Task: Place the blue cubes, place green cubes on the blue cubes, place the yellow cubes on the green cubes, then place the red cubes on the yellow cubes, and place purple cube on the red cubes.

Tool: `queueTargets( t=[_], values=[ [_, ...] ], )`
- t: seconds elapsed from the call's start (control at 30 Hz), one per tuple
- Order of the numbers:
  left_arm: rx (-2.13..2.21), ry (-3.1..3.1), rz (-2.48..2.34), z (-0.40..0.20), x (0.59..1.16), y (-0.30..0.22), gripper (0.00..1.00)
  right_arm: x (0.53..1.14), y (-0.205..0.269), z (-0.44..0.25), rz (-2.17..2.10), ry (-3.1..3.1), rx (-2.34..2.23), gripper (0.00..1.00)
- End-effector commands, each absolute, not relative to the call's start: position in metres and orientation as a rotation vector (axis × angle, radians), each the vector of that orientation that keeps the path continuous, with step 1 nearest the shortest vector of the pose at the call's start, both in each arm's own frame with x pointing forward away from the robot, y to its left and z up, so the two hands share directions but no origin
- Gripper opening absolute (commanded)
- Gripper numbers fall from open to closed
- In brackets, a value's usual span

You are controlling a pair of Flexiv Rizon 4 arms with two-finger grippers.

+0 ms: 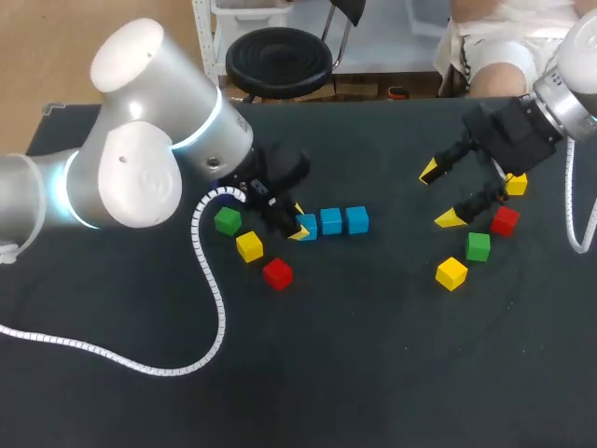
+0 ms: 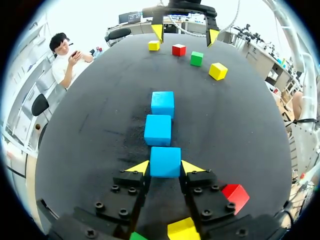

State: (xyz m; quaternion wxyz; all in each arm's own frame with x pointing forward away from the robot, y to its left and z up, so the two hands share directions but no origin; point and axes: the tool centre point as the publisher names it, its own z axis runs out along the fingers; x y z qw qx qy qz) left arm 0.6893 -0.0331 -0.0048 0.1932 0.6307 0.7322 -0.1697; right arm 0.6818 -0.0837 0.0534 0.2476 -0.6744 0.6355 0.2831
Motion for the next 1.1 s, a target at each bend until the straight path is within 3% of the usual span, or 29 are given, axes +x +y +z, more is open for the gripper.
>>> queueTargets(
  t=[0.03, 1.1],
  values=[
    [1.769, 2.048, -0.481, -0.004, 0.694, -0.033, 0.0, 0.681, -0.084, 0.053, 0.771, 1.73, -1.837, 1.0],
    [1.76, 2.061, -0.454, -0.007, 0.704, -0.03, 0.0, 0.681, -0.084, 0.053, 0.771, 1.73, -1.837, 1.0]
  ],
)
